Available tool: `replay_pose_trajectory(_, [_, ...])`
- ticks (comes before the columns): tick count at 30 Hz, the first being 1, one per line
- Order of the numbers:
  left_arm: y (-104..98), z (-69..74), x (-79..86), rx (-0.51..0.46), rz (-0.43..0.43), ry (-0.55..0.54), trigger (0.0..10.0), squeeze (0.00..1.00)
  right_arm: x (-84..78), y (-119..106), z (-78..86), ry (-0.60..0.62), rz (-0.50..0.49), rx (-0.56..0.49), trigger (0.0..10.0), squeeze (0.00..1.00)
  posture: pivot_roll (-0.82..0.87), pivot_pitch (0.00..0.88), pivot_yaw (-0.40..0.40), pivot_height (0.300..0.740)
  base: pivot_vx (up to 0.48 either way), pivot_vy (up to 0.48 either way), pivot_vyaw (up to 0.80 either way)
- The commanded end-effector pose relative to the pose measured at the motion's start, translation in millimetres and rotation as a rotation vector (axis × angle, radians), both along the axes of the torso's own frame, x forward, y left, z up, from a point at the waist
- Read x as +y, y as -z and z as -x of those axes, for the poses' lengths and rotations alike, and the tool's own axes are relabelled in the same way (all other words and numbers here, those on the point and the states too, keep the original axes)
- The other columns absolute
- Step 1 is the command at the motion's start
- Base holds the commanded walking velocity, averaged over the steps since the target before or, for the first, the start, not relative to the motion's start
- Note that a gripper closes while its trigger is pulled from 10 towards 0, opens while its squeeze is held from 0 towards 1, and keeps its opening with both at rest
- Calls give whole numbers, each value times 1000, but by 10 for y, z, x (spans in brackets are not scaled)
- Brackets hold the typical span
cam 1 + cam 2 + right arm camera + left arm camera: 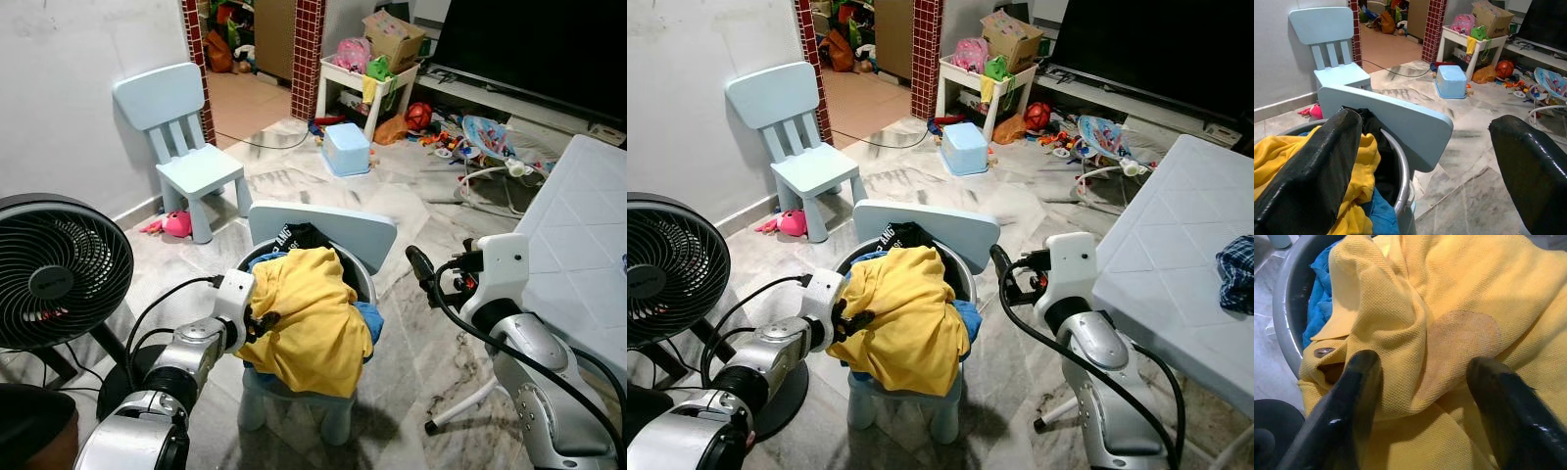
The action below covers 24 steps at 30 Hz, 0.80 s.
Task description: Hang hanger
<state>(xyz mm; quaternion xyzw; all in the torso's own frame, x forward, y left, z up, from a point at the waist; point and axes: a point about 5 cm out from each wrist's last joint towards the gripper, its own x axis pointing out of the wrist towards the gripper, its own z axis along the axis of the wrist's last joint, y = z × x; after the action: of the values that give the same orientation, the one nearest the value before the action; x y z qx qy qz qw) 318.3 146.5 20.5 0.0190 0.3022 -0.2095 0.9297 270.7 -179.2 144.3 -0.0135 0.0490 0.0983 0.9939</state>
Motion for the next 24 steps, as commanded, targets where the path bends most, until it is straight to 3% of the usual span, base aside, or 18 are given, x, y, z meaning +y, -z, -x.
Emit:
replay_pose_trajectory(1, [-54,-52,-19,-17,3,-4,0,0,-6,-39,-6,-4,4,-10,10000,0,-261,0,-82,740,0,0,0])
replay_pose_trajectory(3, [-55,-54,-13,-19,2,-9,0,0,2,-33,-6,-6,3,-9,10000,0,-258,0,-82,740,0,0,0])
replay_pose_trajectory(4, [-112,-99,-3,-64,1,-35,3608,0,10,-27,-5,-8,2,-7,10000,0,-254,0,-78,740,0,0,0])
replay_pose_trajectory(5, [-177,-144,6,-113,4,-62,10000,0,15,-23,-7,-8,-1,-8,10000,0,-246,0,-76,740,0,0,0])
replay_pose_trajectory(6, [-177,-144,6,-113,4,-62,10000,0,15,-23,-7,-8,-1,-8,10000,0,-246,0,-76,740,0,0,0])
replay_pose_trajectory(9, [-348,-209,18,-250,64,-120,10000,0,25,-19,-23,-1,-13,-16,10000,0,-218,0,-75,740,0,0,0])
replay_pose_trajectory(11, [-464,-133,53,-380,78,-162,10000,0,50,-15,-55,4,-32,-27,10000,0,-171,0,-81,740,0,0,0])
replay_pose_trajectory(12, [-464,-133,53,-380,78,-162,10000,0,50,-15,-55,4,-32,-27,10000,0,-171,0,-81,740,0,0,0])
replay_pose_trajectory(14, [-577,4,111,-495,65,-204,10000,0,89,-8,-91,0,-50,-34,10000,0,-147,0,-82,740,0,0,0])
replay_pose_trajectory(18, [-631,90,154,-543,68,-233,10000,0,111,-4,-112,-4,-55,-37,10000,0,-138,0,-82,740,0,0,0])
replay_pose_trajectory(19, [-694,235,204,-596,93,-256,10000,1000,142,1,-144,-8,-63,-40,10000,0,-103,0,-80,740,0,0,0])
replay_pose_trajectory(21, [-762,430,294,-651,71,-324,10000,1000,180,9,-188,-13,-71,-45,10000,0,-95,0,-77,740,0,0,0])
replay_pose_trajectory(24, [-767,469,318,-645,58,-348,10000,1000,186,9,-200,-14,-74,-47,10000,0,-95,0,-76,740,0,0,0])
